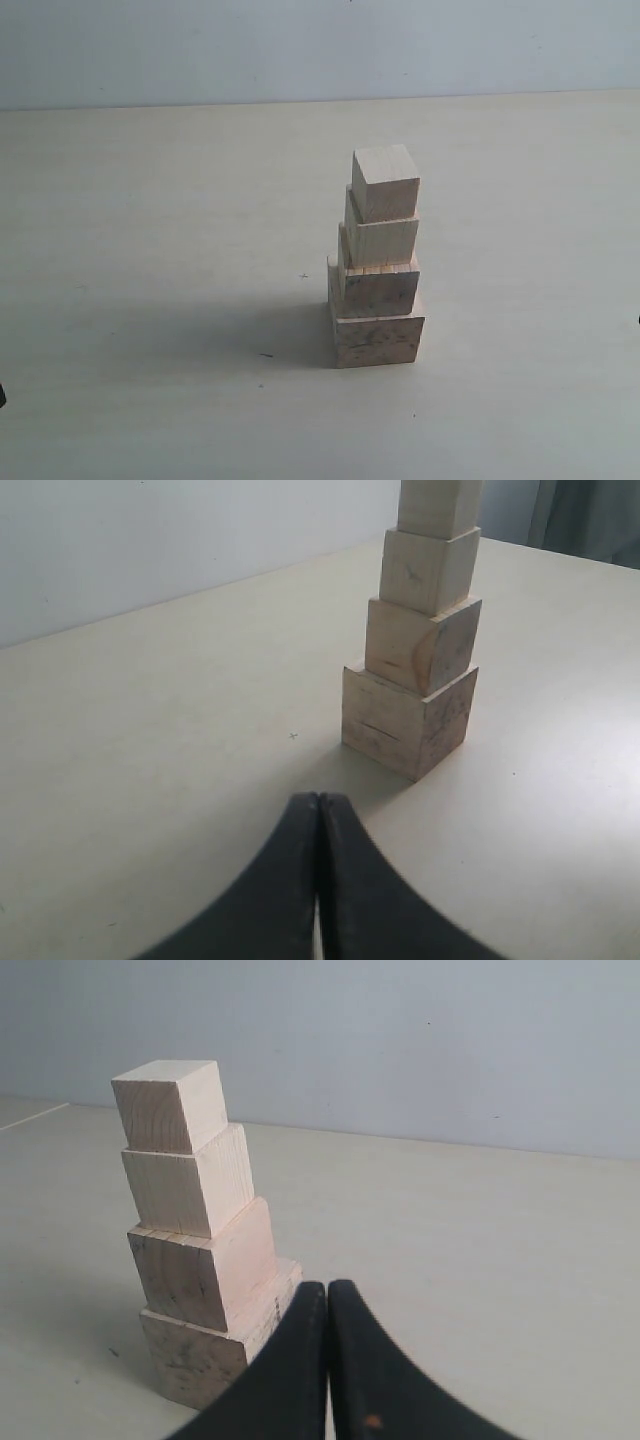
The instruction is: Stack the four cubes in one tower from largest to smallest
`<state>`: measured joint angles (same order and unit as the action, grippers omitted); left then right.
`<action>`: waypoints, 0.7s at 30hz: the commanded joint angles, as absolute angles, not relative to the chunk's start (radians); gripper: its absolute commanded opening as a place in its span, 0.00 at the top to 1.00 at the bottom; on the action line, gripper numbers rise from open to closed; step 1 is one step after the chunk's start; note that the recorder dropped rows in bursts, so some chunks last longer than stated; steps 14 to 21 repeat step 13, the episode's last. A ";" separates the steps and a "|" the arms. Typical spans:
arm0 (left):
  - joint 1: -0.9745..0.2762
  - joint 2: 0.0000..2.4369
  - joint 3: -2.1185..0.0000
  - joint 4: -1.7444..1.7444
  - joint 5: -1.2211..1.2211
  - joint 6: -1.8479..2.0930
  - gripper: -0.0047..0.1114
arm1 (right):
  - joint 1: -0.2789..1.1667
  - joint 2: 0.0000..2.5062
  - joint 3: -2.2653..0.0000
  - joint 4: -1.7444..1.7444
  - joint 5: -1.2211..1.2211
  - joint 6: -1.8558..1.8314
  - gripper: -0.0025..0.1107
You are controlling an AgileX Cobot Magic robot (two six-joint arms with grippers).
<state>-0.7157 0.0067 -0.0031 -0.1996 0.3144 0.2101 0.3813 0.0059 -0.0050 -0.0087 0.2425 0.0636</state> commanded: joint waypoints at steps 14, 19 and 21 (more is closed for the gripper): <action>-0.715 0.000 0.000 -0.198 0.313 0.210 0.96 | 0.354 0.000 0.000 0.000 0.239 0.055 0.98; -0.715 0.000 0.000 -0.198 0.313 0.210 0.96 | 0.354 0.000 0.000 0.000 0.239 0.055 0.98; -0.715 0.000 0.000 -0.198 0.313 0.210 0.96 | 0.354 0.000 0.000 0.000 0.239 0.055 0.98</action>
